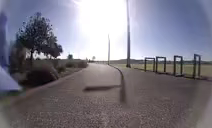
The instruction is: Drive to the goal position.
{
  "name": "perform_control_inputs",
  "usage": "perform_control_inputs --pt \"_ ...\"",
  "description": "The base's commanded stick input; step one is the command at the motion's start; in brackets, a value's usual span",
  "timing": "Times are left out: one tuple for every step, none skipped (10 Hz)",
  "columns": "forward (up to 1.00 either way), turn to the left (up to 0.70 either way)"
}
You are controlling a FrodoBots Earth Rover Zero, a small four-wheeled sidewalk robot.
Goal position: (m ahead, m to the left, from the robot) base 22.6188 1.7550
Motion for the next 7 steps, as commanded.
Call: perform_control_inputs --pt "0.70 0.00" --pt "0.70 0.00" --pt "0.70 0.00" --pt "0.70 0.00" --pt "0.70 0.00" --pt "0.70 0.00" --pt "0.70 0.00"
